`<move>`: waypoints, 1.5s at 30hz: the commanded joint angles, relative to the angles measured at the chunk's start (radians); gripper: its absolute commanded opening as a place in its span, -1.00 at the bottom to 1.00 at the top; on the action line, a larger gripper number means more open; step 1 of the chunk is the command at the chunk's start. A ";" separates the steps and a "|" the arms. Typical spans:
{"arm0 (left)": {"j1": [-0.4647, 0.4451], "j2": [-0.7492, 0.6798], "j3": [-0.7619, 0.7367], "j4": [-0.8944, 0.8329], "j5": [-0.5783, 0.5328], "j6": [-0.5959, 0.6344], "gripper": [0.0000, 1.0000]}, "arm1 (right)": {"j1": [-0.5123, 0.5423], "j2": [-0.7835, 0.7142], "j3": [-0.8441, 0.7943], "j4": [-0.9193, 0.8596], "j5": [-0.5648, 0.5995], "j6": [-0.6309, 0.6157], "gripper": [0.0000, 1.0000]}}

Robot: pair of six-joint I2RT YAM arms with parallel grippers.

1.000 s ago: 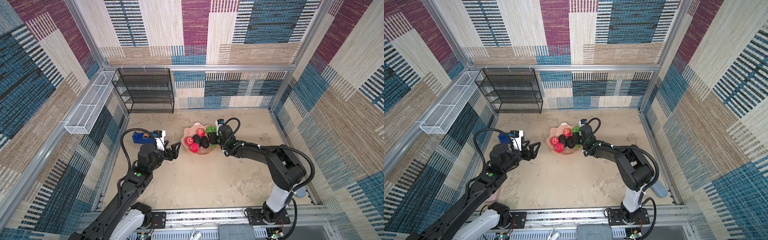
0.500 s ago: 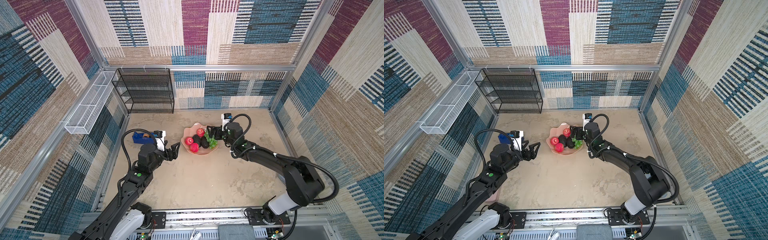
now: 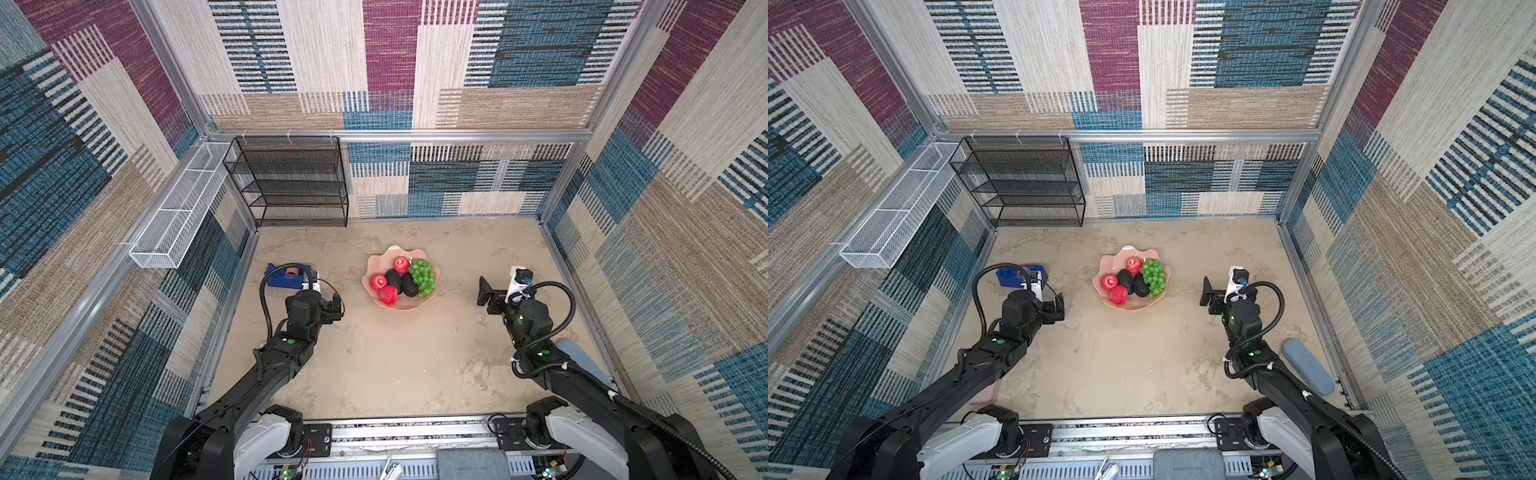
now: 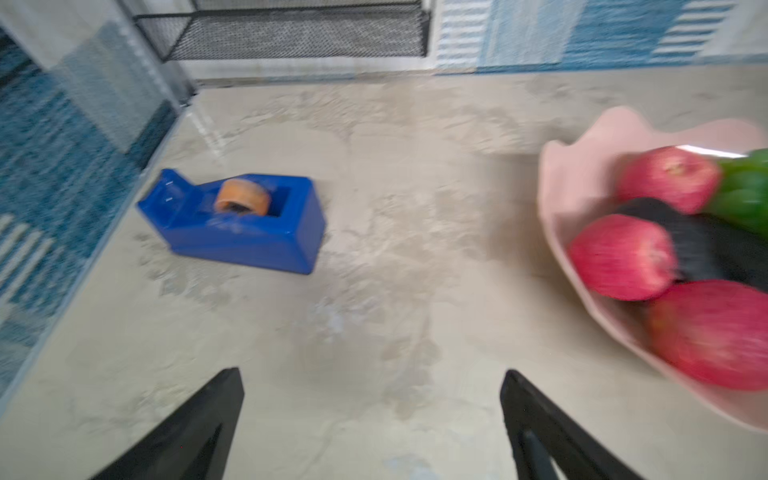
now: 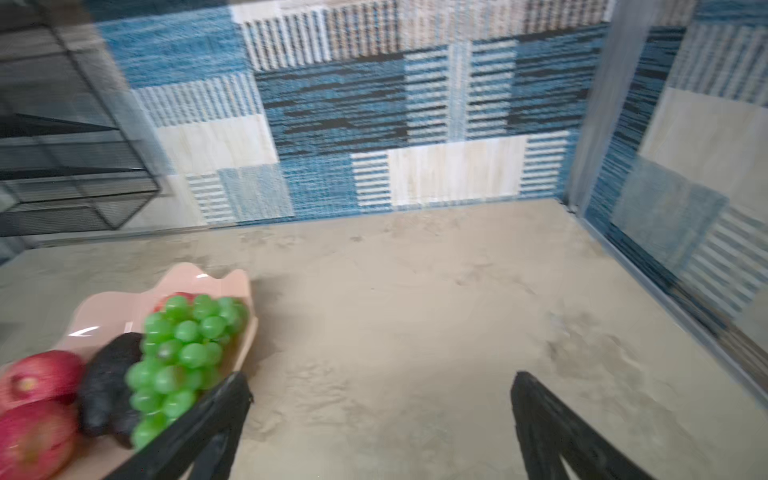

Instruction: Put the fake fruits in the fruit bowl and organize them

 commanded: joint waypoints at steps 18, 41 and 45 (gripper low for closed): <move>0.236 0.379 -0.215 0.893 0.078 0.084 0.99 | -0.174 0.410 -0.104 0.688 -0.150 -0.185 1.00; 0.289 0.480 -0.053 0.684 0.195 0.072 0.99 | -0.231 0.572 -0.072 0.772 -0.140 -0.119 1.00; 0.295 0.472 -0.065 0.703 0.206 0.072 0.99 | -0.231 0.573 -0.072 0.772 -0.139 -0.119 0.99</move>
